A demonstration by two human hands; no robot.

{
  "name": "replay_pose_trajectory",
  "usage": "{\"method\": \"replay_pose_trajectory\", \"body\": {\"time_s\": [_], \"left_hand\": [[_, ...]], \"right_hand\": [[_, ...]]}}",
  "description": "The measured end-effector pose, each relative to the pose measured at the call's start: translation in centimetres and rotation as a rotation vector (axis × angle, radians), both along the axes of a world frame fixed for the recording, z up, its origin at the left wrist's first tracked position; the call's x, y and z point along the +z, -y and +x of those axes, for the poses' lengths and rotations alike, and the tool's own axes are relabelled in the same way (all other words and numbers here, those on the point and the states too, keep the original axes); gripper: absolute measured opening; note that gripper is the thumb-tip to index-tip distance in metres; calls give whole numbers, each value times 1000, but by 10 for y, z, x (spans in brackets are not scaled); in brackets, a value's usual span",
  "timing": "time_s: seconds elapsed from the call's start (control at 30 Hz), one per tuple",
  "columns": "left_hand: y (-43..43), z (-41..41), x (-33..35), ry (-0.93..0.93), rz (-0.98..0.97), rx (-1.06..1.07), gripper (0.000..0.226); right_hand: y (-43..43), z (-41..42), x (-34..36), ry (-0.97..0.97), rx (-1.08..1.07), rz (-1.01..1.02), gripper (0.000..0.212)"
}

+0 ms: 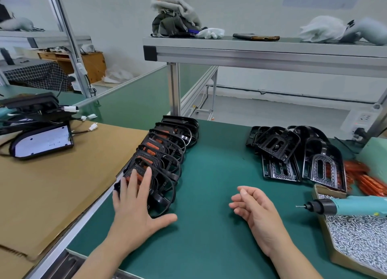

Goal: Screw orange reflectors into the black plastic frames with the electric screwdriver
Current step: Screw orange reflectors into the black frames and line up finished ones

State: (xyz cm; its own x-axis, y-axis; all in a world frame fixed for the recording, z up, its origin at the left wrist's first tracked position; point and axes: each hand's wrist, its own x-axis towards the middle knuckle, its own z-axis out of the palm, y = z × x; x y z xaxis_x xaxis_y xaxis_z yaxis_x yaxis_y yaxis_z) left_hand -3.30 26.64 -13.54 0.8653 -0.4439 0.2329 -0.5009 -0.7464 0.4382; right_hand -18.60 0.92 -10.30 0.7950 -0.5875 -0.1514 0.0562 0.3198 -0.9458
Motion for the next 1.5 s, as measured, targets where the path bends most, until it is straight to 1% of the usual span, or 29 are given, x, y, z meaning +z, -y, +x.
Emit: {"method": "replay_pose_trajectory", "body": {"time_s": [0.03, 0.1, 0.23, 0.37, 0.43, 0.57, 0.63, 0.67, 0.7, 0.77, 0.8, 0.83, 0.87, 0.93, 1.07, 1.13, 1.27, 1.37, 1.5], "left_hand": [[2, 2, -2, 8, 68, 15, 128], [8, 5, 0, 6, 128, 59, 124], [27, 6, 5, -37, 138, 146, 125], [42, 7, 10, -52, 118, 194, 126], [45, 7, 12, -44, 100, 197, 128], [44, 3, 15, -29, 96, 205, 142], [43, 0, 18, 19, 105, 206, 141], [43, -2, 19, 44, 101, 201, 140], [43, -4, 21, 69, 95, 191, 138], [44, -6, 21, 124, 90, 170, 132], [44, -6, 20, 149, 89, 161, 129], [43, -6, 19, 169, 88, 154, 127], [42, -5, 17, 186, 87, 145, 124], [40, -3, 13, 236, 77, 115, 118], [40, 1, 9, 310, 56, 61, 108], [41, 2, 9, 330, 54, 40, 107], [41, 1, 8, 352, 41, 18, 105], [40, 2, 9, 376, 45, 11, 105], [41, 3, 7, 415, 54, -13, 104]], "right_hand": [[0, 0, 0, -2, -3, -2, 17], [-1, -1, 0, -7, -7, 0, 17], [-3, -1, 2, -19, -12, -2, 17], [-6, -3, 8, -43, -4, -54, 16], [-5, -4, 14, -45, -5, -107, 14], [10, -3, 38, 8, -46, -251, 12], [26, 1, 51, 13, -95, -358, 12], [37, 4, 57, -19, -133, -450, 11], [50, 8, 60, -90, -178, -583, 10], [81, 17, 64, -331, -233, -942, 9], [96, 22, 64, -469, -228, -1107, 13], [110, 27, 63, -592, -213, -1219, 19], [122, 32, 62, -694, -198, -1281, 24], [139, 39, 57, -841, -165, -1362, 29], [156, 47, 47, -980, -127, -1461, 32], [161, 47, 43, -991, -128, -1482, 28], [164, 47, 39, -947, -163, -1514, 18], [162, 47, 42, -892, -185, -1545, 17], [159, 42, 55, -793, -277, -1662, 18]]}}
